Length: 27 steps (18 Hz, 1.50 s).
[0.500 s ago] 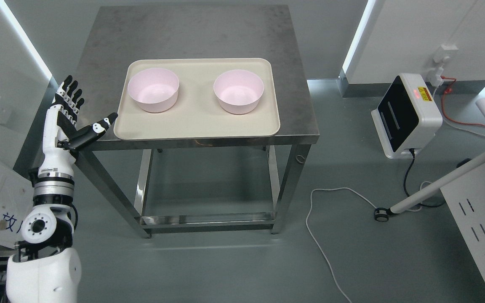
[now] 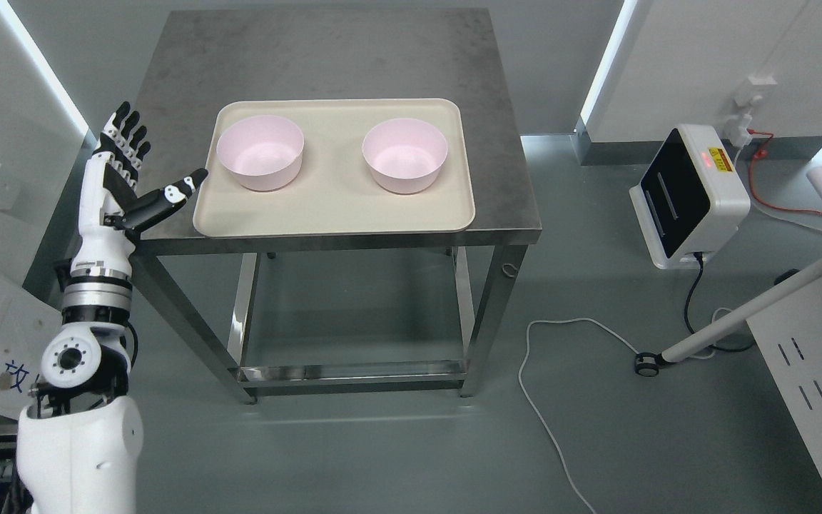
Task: Stack pink IKEA bowls on left shelf middle
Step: 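Reach the left hand toward the pink bowl farther from the other bowl, then grasp the rim of the pink bowl with the left hand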
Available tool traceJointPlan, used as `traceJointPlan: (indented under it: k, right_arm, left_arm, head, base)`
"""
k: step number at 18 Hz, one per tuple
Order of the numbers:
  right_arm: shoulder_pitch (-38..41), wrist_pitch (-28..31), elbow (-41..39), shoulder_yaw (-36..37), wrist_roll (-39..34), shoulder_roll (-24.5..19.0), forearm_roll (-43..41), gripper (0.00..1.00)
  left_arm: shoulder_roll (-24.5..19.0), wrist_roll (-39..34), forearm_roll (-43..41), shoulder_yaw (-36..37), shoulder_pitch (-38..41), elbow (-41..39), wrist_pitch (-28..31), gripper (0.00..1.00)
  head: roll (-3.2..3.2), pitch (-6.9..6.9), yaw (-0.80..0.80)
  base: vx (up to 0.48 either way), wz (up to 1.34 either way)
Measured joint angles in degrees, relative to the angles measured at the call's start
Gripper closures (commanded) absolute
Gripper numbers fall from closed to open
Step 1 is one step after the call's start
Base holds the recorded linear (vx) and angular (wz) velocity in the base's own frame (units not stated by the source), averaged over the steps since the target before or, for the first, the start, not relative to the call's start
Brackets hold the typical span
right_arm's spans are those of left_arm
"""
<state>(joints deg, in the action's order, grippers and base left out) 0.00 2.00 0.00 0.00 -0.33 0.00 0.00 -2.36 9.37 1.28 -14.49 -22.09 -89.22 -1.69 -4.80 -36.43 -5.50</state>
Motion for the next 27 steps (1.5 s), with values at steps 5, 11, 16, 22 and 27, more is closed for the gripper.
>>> traceJointPlan:
  k: [5,11,16,22,27]
  right_arm:
    - [0.0,0.0,0.0,0.0,0.0,0.0,0.0,0.00]
    - [0.0,0.3,0.0,0.0,0.0,0.0,0.0,0.00]
    - [0.0,0.1,0.0,0.0,0.0,0.0,0.0,0.00]
    - [0.0,0.0,0.0,0.0,0.0,0.0,3.7,0.00]
    - [0.0,0.0,0.0,0.0,0.0,0.0,1.4,0.00]
  left_arm:
    - [-3.8,3.8,-3.5,5.3,-8.6,5.4,0.2,0.03]
    - [-8.3,16.4,-14.2,12.2,-19.8,15.1,0.3,0.04]
    - [-10.6,18.3,-22.3,16.3,-27.3,25.3,0.3,0.12]
    - [-12.1,18.4,-29.4,19.4,-32.2,34.5,0.0,0.12]
    - [-12.8,19.2,-34.5,21.2,-34.3,39.0,-0.1,0.12]
  head:
    - [0.00,0.00,0.00]
    - [0.00,0.00,0.00]
    - [0.00,0.00,0.00]
    - [0.00,0.00,0.00]
    - [0.00,0.00,0.00]
  base:
    - [0.000,0.00]
    - [0.000,0.00]
    - [0.000,0.00]
    - [0.000,0.00]
    - [0.000,0.00]
